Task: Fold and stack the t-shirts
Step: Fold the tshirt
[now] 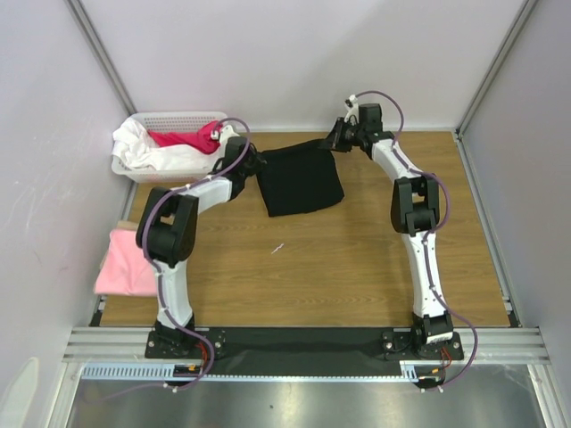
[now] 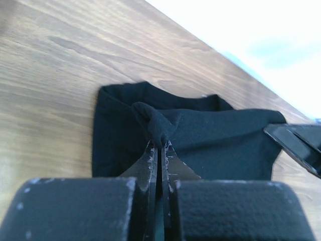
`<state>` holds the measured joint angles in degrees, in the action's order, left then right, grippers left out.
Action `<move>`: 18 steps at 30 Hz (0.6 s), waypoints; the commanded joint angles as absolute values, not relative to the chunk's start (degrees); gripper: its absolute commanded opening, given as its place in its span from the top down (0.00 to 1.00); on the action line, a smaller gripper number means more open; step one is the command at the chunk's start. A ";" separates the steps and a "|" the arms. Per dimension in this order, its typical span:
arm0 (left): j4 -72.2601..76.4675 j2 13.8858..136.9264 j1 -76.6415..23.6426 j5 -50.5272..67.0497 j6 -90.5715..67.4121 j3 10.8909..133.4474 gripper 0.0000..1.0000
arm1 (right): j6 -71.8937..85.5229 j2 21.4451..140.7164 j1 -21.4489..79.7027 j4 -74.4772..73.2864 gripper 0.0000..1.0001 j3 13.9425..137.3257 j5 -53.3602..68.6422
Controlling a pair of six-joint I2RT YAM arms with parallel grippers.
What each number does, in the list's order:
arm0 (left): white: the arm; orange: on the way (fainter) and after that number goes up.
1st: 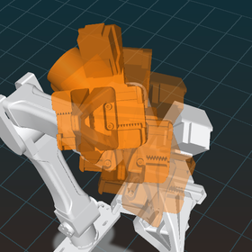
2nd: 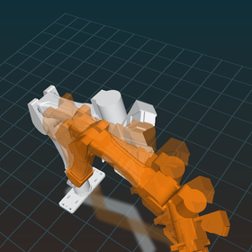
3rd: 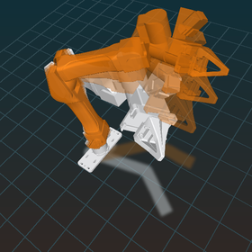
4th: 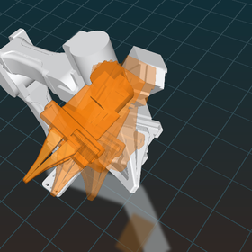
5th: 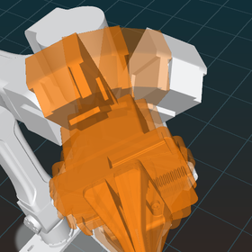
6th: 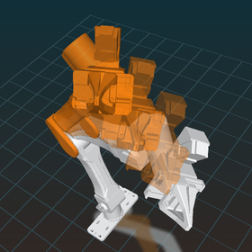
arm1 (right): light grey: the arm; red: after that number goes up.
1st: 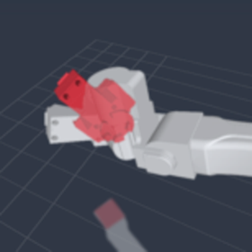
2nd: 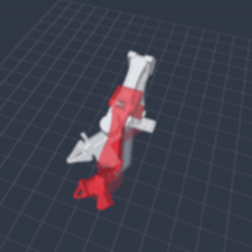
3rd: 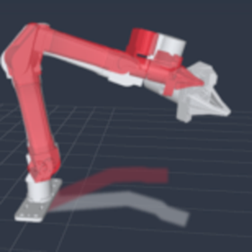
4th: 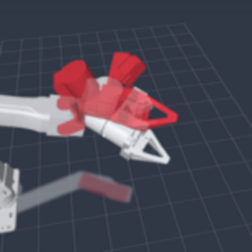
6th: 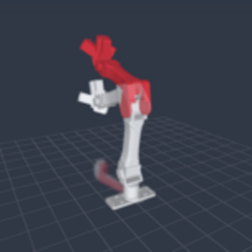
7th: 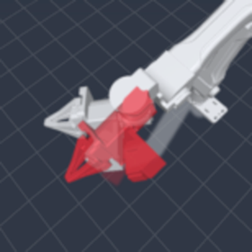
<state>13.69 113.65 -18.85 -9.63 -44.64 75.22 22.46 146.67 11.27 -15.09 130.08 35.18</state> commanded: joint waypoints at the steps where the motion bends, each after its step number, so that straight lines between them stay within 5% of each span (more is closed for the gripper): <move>1: 15.12 118.64 -16.08 -9.32 -45.19 80.32 0.99 | 23.64 149.50 10.64 -11.87 0.97 134.65 34.72; 3: 13.03 121.72 -16.08 -8.70 -43.60 84.78 0.96 | 23.90 150.38 10.63 -10.90 0.90 135.09 34.45; 7: 12.21 121.29 -16.08 -10.90 -44.03 83.95 0.94 | 24.26 151.43 10.55 -10.46 0.53 135.70 35.77; 8: 13.09 120.85 -16.00 -10.72 -43.77 82.02 0.69 | 24.17 151.35 10.55 -10.72 0.45 135.88 36.47; 11: 15.03 118.83 -15.82 -7.57 -41.40 79.81 0.33 | 23.82 150.30 10.11 -12.83 0.38 136.75 37.18; 12: 15.90 117.17 -15.91 -5.12 -39.66 79.02 0.28 | 23.82 149.94 10.02 -13.79 0.38 137.19 38.05; 18: 18.72 107.94 -16.00 -0.45 -37.18 68.22 0.20 | 21.71 144.24 10.11 -20.47 0.37 134.23 38.94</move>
